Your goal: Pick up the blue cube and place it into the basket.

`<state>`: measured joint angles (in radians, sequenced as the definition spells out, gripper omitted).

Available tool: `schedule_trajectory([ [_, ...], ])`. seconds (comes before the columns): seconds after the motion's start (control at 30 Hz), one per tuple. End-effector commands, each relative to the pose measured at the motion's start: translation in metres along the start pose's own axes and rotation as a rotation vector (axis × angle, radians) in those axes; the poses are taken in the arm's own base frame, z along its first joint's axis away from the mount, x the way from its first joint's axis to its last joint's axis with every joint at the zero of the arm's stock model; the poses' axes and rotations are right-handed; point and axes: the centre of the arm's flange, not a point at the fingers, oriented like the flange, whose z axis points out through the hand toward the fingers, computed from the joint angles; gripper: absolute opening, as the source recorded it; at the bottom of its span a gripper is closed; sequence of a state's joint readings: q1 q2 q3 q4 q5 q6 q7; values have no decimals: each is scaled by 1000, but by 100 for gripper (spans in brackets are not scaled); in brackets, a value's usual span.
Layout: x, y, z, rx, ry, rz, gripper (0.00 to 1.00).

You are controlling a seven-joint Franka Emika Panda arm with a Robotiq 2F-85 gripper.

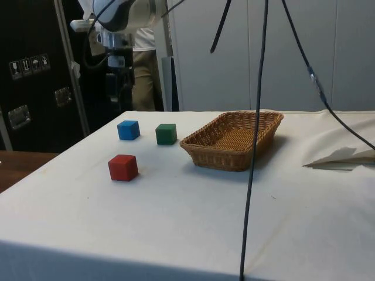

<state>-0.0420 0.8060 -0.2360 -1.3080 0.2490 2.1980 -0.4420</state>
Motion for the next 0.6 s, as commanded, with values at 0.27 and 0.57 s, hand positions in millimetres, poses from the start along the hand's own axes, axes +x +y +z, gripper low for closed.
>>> schedule_trajectory([
  [0.27, 3, 15, 15, 2, -2, -21, 100],
  [0.57, 0, 34, 30, 1, -6, -19, 100],
])
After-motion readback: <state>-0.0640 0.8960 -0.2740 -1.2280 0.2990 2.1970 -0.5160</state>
